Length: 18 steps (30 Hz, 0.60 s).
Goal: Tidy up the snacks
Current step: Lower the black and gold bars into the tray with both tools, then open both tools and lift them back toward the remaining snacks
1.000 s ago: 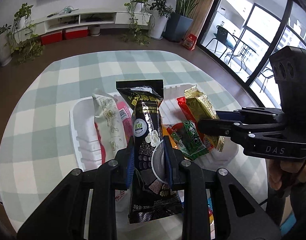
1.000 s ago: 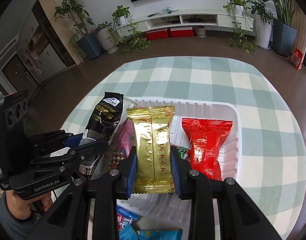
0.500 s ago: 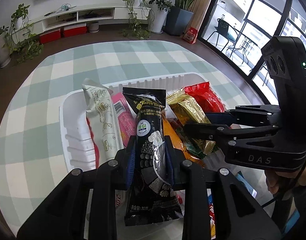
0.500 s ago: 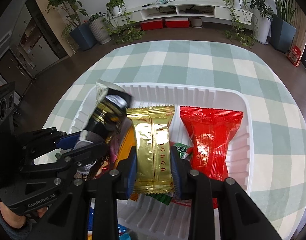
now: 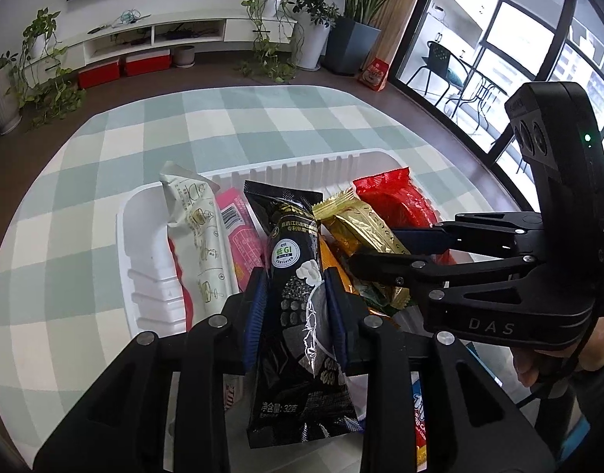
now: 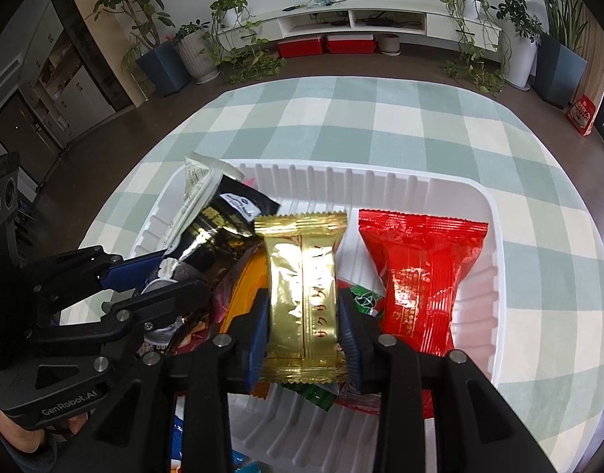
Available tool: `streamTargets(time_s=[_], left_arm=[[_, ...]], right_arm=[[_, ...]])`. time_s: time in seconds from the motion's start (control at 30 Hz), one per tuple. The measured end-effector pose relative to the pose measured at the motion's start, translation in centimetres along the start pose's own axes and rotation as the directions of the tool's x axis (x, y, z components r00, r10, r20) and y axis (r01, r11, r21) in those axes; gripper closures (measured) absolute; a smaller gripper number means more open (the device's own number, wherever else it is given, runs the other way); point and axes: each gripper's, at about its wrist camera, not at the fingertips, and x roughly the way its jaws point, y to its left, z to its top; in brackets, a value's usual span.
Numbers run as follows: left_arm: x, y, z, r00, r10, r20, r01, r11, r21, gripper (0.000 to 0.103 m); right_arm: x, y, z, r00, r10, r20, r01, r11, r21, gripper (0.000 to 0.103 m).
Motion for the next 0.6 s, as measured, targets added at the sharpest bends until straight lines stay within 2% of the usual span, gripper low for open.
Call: streamTargets(time_s=[0.1, 0.13, 0.4, 0.5, 0.6], left_arm=[[-0.5, -0.2, 0.1, 1.0, 0.004, 0.008, -0.005, 1.0, 0.005, 0.063], [-0.6, -0.2, 0.1, 1.0, 0.007, 0.012, -0.007, 1.0, 0.005, 0.054], [-1.9, -0.5, 0.0, 0.999, -0.007, 0.034, 0.006, 1.0, 0.008, 0.051], [-3.5, -0.9, -0.2, 0.998, -0.005, 0.063, 0.004, 1.0, 0.017, 0.04], [-5.7, -1.4, -0.7, 0.995, -0.012, 0.099, 0.009, 1.0, 0.029, 0.028]], right_arm=[[-0.2, 0.2, -0.1, 1.0, 0.003, 0.001, -0.003, 1.0, -0.008, 0.06], [-0.2, 0.2, -0.1, 1.0, 0.003, 0.001, -0.003, 1.0, -0.012, 0.059], [-1.1, 0.5, -0.1, 1.0, -0.005, 0.017, 0.005, 1.0, -0.026, 0.048], [-2.5, 0.4, -0.2, 0.999, 0.002, 0.037, -0.002, 1.0, -0.021, 0.044], [-4.8, 0.3, -0.4, 0.996, 0.024, 0.084, -0.023, 1.0, -0.012, 0.033]])
